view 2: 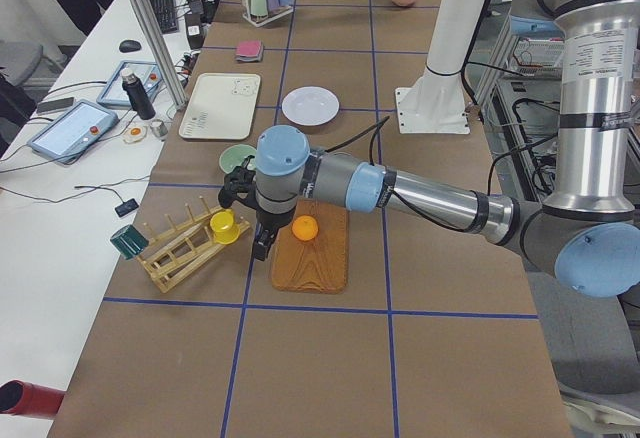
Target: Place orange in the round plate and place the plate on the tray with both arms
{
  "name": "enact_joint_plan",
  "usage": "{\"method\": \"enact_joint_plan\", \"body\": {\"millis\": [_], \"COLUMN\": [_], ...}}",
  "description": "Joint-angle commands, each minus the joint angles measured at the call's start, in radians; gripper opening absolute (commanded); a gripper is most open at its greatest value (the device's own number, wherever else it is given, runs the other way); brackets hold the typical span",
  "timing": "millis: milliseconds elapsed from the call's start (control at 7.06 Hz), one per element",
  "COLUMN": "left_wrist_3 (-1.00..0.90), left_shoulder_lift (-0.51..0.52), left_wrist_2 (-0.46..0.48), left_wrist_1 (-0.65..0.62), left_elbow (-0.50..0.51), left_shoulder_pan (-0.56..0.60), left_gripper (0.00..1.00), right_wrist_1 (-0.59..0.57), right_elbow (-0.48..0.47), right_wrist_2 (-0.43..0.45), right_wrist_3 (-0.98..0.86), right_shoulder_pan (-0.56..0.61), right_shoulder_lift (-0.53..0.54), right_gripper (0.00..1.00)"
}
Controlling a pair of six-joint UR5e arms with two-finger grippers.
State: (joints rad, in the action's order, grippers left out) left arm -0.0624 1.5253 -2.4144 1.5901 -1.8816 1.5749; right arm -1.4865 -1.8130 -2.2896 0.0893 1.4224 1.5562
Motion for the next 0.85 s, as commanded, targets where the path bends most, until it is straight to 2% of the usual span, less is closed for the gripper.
{"method": "enact_joint_plan", "body": {"millis": [0,142,567,708], "left_wrist_3": [0.239,0.344,0.733,0.769], "left_shoulder_lift": [-0.007,-0.008,-0.022,-0.020], "left_wrist_2": [0.011,0.038,0.202,0.233], "left_wrist_1": [0.088,0.140,0.388,0.402], "left_elbow": [-0.002,-0.002,0.021,0.024], "left_shoulder_pan": [-0.111,-0.171,-0.416,-0.459], "left_gripper": [0.99,0.99,0.99,0.99], "right_wrist_1": [0.003,0.003,0.003,0.003], "right_elbow": [-0.005,-0.005,-0.006,-0.003], "right_wrist_2": [0.002,0.004,0.002,0.002], "right_wrist_3": [0.064,0.066,0.064,0.066], "right_shoulder_pan": [-0.026,-0.026,-0.026,-0.026], "right_shoulder_lift": [-0.010,-0.010,-0.004,-0.002], "right_gripper": [1.00,1.00,1.00,1.00]}}
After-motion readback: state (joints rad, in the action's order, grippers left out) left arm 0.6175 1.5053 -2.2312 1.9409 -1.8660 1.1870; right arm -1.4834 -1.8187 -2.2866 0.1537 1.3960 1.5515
